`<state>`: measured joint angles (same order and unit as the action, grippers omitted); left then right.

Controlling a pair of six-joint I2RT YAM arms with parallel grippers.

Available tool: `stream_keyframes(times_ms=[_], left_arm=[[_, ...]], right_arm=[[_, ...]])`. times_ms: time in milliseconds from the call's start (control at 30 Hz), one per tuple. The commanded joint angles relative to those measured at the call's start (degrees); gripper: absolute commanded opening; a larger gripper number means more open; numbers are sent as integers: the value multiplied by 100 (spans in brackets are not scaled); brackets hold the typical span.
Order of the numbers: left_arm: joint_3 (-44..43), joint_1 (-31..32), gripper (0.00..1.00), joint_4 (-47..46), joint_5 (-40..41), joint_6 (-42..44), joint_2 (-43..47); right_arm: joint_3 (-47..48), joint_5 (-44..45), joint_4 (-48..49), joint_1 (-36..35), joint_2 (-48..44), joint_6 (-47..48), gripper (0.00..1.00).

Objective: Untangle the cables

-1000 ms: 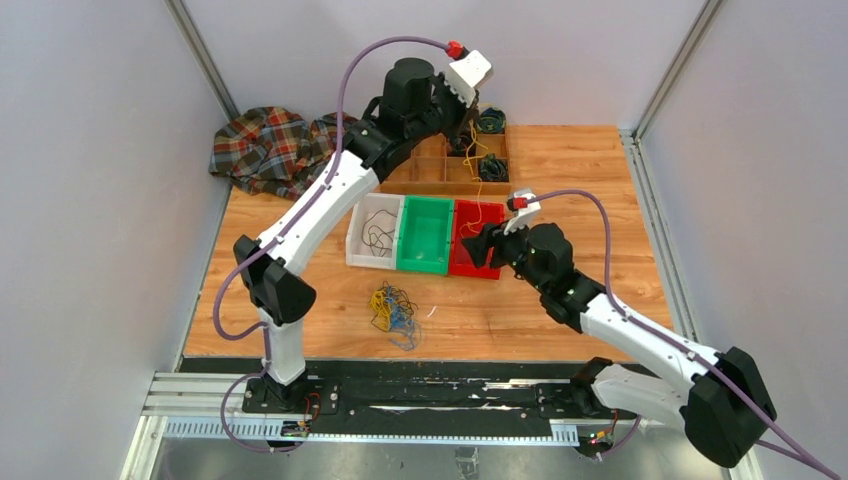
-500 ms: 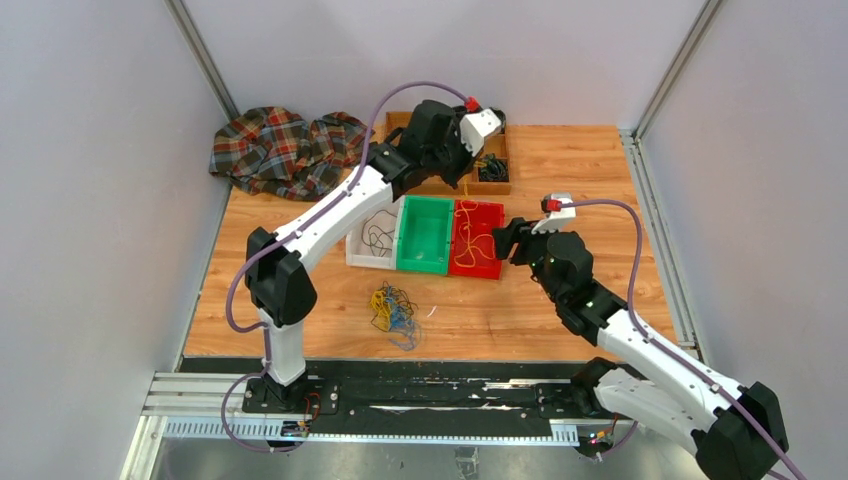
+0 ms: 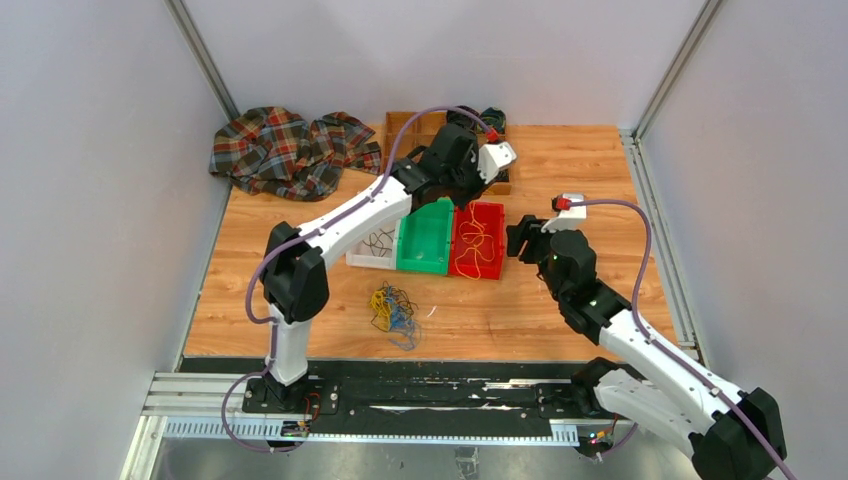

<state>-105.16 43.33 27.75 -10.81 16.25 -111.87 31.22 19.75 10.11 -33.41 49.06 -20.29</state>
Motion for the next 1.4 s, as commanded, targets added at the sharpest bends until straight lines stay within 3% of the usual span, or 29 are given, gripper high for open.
stream_keyframes(times_ms=[0, 433, 467, 533, 567, 800, 1000, 1167, 1367], left_arm=[[194, 96, 0, 84, 227, 534, -266], [-48, 105, 0, 95, 308, 729, -1001], [-47, 105, 3, 118, 349, 761, -1051], [-137, 105, 29, 257, 326, 846, -1115], [-249, 99, 36, 416, 292, 887, -1150], [-1216, -84, 72, 1470, -243, 942, -1119], [-1376, -387, 85, 2000, -714, 992, -595], [-1259, -671, 98, 2602, -988, 1047, -9], [-574, -1255, 98, 3347, -1127, 1090, 942]], right_arm=[[69, 114, -53, 170, -30, -151, 57], [60, -155, -59, 238, 87, -173, 56], [81, -192, -70, 245, 122, -173, 56], [134, -243, -130, 251, 174, -172, 56], [157, -273, -147, 263, 191, -175, 56], [365, -617, -390, 273, 262, -112, 57], [404, -1001, -709, 277, 419, -136, 64], [721, -1239, -1441, 274, 1059, -208, 66], [738, -1334, -1487, -198, 1393, -408, 62]])
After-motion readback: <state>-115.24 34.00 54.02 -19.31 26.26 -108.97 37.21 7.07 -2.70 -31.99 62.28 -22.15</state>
